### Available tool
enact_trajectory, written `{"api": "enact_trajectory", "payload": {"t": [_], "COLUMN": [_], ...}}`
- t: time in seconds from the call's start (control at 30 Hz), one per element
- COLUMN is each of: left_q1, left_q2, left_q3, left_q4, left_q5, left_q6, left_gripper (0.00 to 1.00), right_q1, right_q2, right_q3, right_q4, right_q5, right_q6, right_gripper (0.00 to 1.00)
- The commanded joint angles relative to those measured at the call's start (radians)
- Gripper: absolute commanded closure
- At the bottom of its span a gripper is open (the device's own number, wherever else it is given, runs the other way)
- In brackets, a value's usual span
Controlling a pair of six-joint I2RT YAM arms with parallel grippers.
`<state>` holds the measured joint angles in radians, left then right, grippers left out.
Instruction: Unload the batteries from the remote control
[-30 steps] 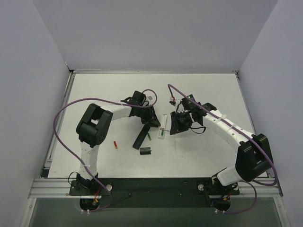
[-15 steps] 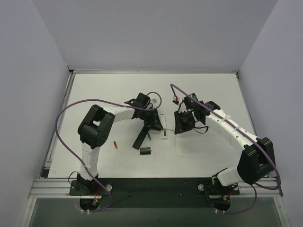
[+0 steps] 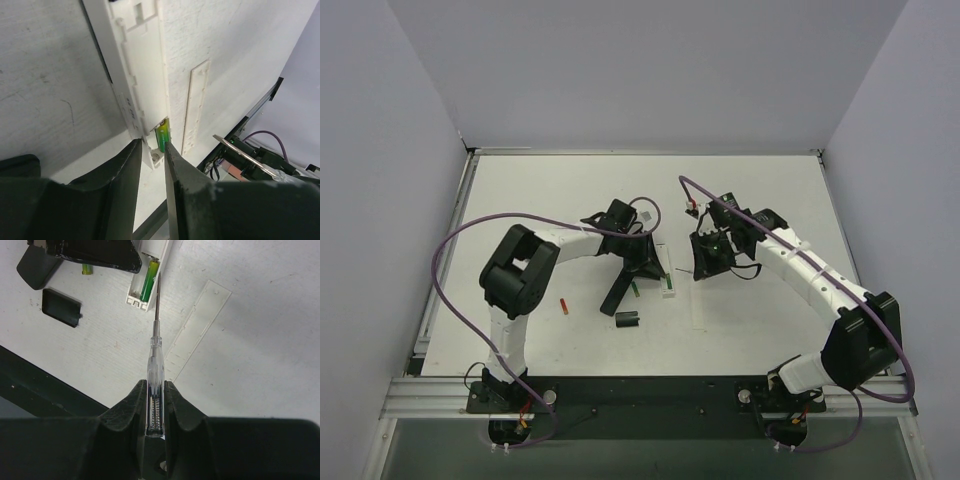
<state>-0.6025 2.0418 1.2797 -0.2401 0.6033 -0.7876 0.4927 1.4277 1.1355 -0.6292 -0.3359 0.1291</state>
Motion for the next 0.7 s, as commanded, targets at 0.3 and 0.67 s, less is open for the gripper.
{"api": "enact_trajectory", "payload": {"t": [0.3,0.67], "left_q1": [0.027,0.056], "left_q2": [-0.043,0.024], "left_q3": [0.058,0.107], "left_q4": [0.078,0.173], "left_q5": [0.016,0.079], "left_q6": [-0.052,-0.098], "left_gripper": [0.65,0.65], "right_q1": [0.086,0.099], "right_q2": [0.025,0.045], "right_q3": [0.043,0.027], "right_q4": [-0.046,-0.024], "right_q5": [0.101,0.132], "right_q6": [0.015,0.029], "right_gripper": [1.0,1.0]}}
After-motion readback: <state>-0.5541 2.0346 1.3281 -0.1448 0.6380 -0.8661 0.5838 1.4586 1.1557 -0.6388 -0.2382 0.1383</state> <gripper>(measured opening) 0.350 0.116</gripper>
